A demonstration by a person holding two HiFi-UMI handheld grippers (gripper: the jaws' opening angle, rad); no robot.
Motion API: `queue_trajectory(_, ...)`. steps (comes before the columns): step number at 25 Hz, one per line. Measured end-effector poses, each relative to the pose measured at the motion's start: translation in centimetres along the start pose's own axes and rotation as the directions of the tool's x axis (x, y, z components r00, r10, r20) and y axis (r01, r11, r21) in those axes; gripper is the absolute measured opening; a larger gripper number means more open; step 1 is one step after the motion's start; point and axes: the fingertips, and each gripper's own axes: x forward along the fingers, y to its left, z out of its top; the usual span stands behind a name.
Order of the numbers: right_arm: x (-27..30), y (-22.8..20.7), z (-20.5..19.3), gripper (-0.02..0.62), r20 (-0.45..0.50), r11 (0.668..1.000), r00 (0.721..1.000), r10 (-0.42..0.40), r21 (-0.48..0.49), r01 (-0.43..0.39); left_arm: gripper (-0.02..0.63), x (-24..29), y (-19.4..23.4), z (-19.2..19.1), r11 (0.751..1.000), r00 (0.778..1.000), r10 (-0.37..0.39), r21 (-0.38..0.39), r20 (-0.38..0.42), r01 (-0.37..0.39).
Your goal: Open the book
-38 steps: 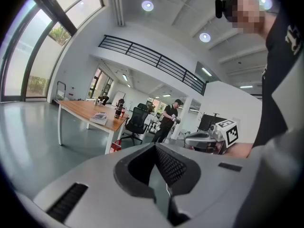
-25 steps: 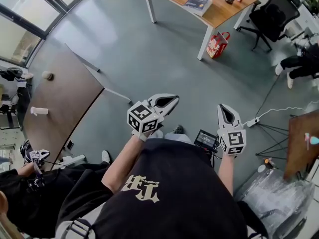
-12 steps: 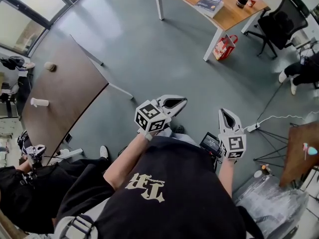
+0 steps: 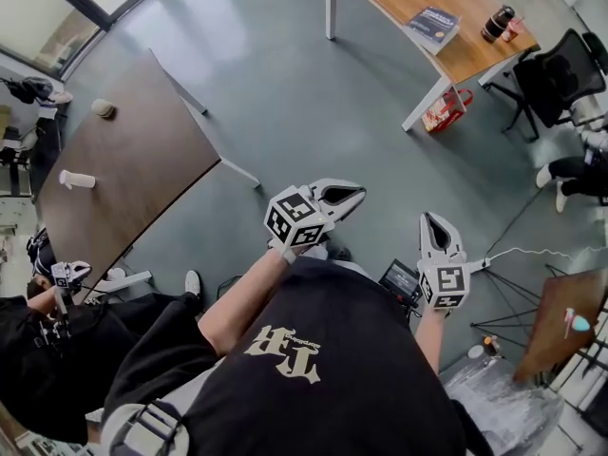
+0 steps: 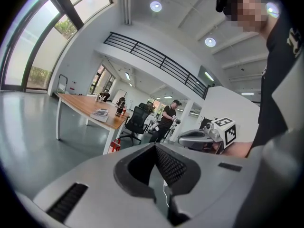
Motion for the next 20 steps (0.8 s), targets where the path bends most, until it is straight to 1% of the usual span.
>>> queue_trajectory(5, 4.0, 0.6, 2.0, -0.014, -0.021, 1.000, 1.000, 0.023, -0.019, -0.023, 0.005, -1.0, 3.9, 1.2, 1.000, 1.000, 0.014, -0.023, -0.001, -0.014)
queue_trajectory(11, 7.9, 0.9, 4.4, -0.014, -0.033, 0.998, 0.999, 0.037, -0.049, -0.038, 0.005, -0.3, 8.0, 3.2, 1.000, 1.000, -0.001, -0.030, 0.008, 0.001)
queue_trajectory(20, 12.3, -1.0, 6.4, -0.014, -0.055, 0.999, 0.998, 0.006, -0.052, -0.009, 0.005, 1.3, 12.9, 6.1, 0.999, 0.999, -0.045, -0.016, 0.002, 0.045)
